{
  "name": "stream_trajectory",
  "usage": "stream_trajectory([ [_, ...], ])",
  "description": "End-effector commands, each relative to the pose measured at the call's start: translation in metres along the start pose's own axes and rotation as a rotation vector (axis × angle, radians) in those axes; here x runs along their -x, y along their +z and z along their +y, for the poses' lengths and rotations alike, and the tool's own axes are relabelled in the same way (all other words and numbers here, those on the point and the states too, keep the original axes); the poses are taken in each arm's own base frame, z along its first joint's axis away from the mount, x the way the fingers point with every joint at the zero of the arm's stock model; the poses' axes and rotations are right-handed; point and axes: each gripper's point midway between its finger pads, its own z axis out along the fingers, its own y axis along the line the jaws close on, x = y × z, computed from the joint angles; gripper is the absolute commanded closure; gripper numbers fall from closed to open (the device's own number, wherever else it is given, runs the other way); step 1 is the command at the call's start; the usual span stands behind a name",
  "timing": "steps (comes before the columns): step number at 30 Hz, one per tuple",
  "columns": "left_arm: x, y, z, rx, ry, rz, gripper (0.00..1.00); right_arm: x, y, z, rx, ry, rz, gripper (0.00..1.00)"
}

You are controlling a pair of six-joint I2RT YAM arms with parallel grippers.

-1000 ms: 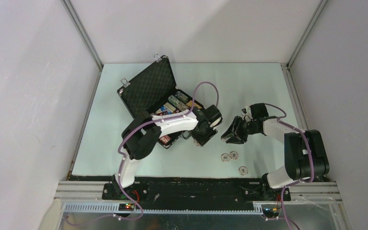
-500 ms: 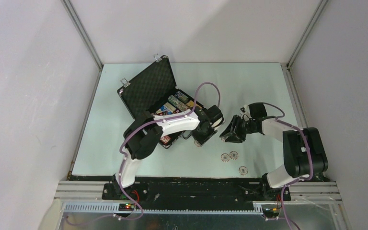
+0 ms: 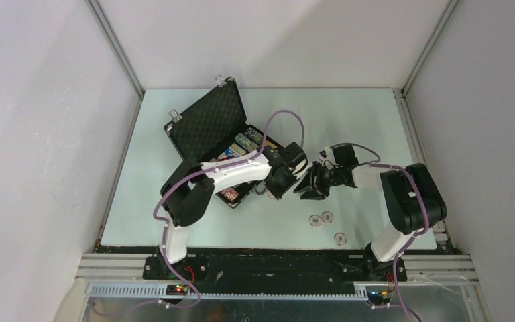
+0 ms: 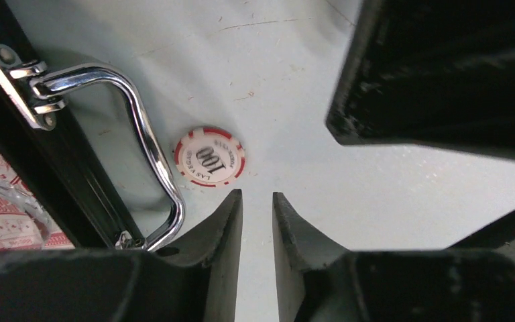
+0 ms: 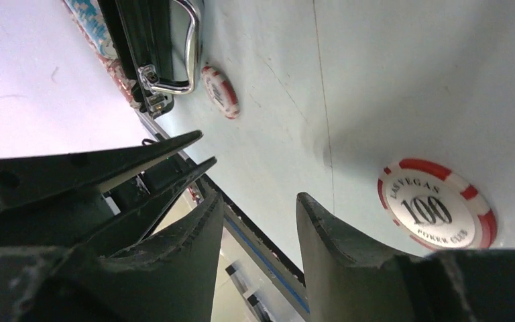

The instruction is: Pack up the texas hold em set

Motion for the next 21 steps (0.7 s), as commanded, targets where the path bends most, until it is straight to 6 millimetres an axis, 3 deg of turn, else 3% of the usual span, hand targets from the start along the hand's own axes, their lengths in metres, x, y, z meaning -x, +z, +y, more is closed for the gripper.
stream_trajectory([
  [1, 0.023, -0.035, -0.007, -0.055, 0.016, -0.100, 0.72, 0.017, 0.004, 0.024, 0.091, -0.047, -0.024, 0.52],
  [7, 0.024, -0.045, -0.002, -0.052, -0.029, -0.118, 0.65, 0.021, 0.001, 0.025, 0.083, -0.060, -0.051, 0.53],
  [13, 0.016, -0.044, 0.021, 0.064, -0.089, -0.086, 0.26, 0.020, -0.007, 0.023, 0.043, -0.075, -0.076, 0.50],
  [17, 0.012, -0.043, 0.030, 0.115, -0.172, -0.099, 0.16, 0.021, -0.011, 0.020, -0.019, -0.097, -0.122, 0.39],
  [18, 0.016, -0.054, 0.032, 0.120, -0.222, -0.146, 0.15, 0.020, -0.011, 0.021, -0.039, -0.113, -0.134, 0.35],
  [19, 0.012, -0.049, 0.033, 0.119, -0.248, -0.163, 0.13, 0.024, -0.014, 0.017, -0.088, -0.138, -0.171, 0.33],
  [21, 0.014, -0.070, 0.036, 0.097, -0.348, -0.270, 0.10, 0.020, -0.015, 0.019, -0.159, -0.204, -0.196, 0.29],
])
